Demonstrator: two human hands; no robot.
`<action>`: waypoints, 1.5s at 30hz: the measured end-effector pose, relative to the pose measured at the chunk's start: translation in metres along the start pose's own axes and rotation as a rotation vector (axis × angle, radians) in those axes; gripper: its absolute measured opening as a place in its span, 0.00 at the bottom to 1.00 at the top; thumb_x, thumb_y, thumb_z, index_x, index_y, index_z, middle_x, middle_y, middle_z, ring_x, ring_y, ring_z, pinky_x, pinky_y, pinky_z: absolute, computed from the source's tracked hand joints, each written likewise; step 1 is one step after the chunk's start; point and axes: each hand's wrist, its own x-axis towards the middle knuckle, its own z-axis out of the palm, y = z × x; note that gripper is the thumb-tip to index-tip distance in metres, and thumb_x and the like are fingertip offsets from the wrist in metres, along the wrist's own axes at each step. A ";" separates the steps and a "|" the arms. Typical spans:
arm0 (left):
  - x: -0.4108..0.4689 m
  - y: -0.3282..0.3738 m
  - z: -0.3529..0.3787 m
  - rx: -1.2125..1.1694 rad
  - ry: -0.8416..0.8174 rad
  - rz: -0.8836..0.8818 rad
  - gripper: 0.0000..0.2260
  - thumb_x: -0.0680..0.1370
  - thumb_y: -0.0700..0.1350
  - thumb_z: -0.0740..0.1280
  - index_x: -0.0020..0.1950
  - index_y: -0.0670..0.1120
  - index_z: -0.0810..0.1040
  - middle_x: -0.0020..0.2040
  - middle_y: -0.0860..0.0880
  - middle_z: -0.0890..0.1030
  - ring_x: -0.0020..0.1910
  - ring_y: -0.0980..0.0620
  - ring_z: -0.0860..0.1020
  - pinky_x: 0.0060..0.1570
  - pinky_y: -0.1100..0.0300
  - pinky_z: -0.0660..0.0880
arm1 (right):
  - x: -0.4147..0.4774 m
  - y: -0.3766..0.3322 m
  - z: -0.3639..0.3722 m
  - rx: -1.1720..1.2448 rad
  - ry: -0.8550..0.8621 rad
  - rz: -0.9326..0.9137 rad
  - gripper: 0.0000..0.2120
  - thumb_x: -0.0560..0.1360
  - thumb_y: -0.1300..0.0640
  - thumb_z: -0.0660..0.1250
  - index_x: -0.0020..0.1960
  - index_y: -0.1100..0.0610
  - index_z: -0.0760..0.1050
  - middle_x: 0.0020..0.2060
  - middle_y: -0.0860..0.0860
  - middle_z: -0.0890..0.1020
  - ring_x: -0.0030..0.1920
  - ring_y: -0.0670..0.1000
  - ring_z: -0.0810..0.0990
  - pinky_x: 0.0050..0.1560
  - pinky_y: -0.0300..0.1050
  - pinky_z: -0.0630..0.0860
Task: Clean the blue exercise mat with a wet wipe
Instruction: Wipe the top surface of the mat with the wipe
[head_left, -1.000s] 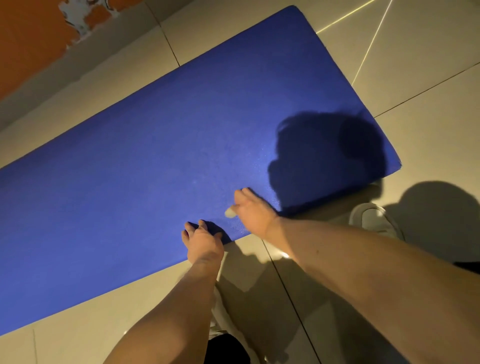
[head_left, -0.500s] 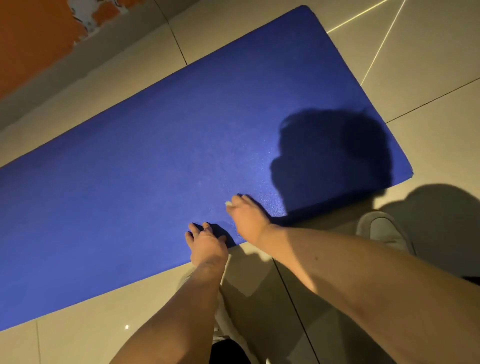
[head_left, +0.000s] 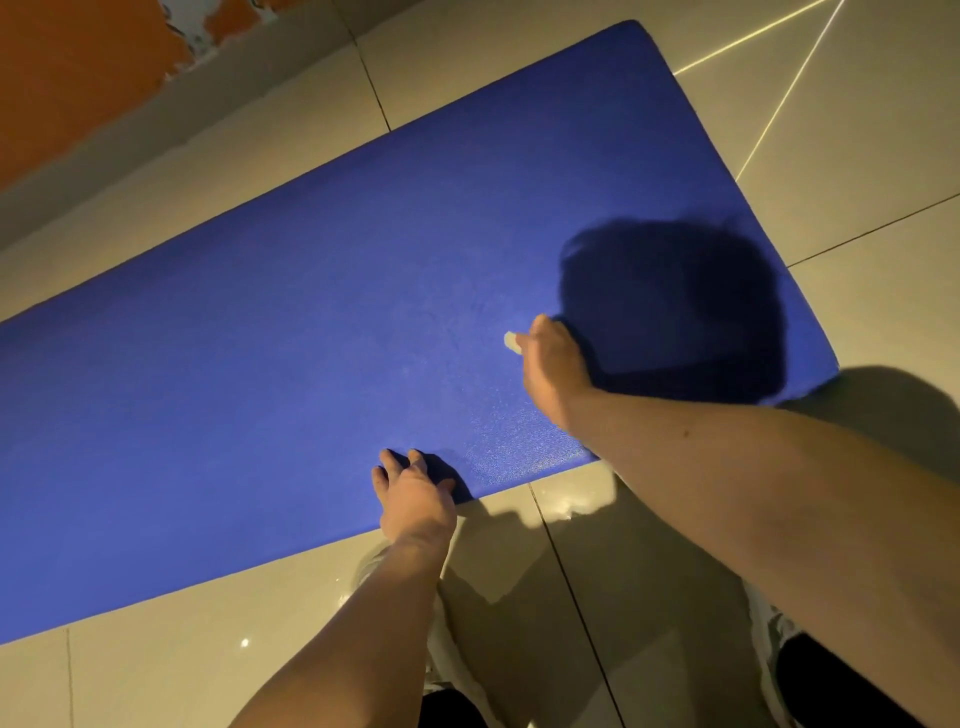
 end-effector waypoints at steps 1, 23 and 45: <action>-0.001 0.000 -0.001 -0.011 -0.006 -0.009 0.27 0.83 0.50 0.63 0.79 0.49 0.59 0.81 0.49 0.48 0.80 0.46 0.45 0.55 0.46 0.75 | -0.008 -0.014 0.007 0.035 -0.039 -0.032 0.15 0.78 0.67 0.61 0.60 0.55 0.78 0.59 0.59 0.77 0.46 0.56 0.71 0.45 0.49 0.67; 0.033 0.014 -0.009 -0.211 0.055 -0.009 0.35 0.78 0.55 0.70 0.81 0.51 0.58 0.82 0.50 0.48 0.80 0.48 0.45 0.73 0.44 0.64 | 0.025 -0.028 0.014 0.067 0.026 -0.015 0.17 0.81 0.65 0.57 0.67 0.58 0.76 0.59 0.61 0.74 0.60 0.63 0.74 0.59 0.53 0.69; 0.045 0.017 -0.016 -0.268 0.164 -0.031 0.29 0.79 0.54 0.68 0.78 0.48 0.64 0.81 0.50 0.53 0.79 0.50 0.49 0.67 0.46 0.69 | 0.041 -0.072 0.033 -0.018 -0.042 -0.226 0.15 0.81 0.63 0.58 0.66 0.58 0.74 0.59 0.57 0.73 0.60 0.58 0.72 0.60 0.51 0.68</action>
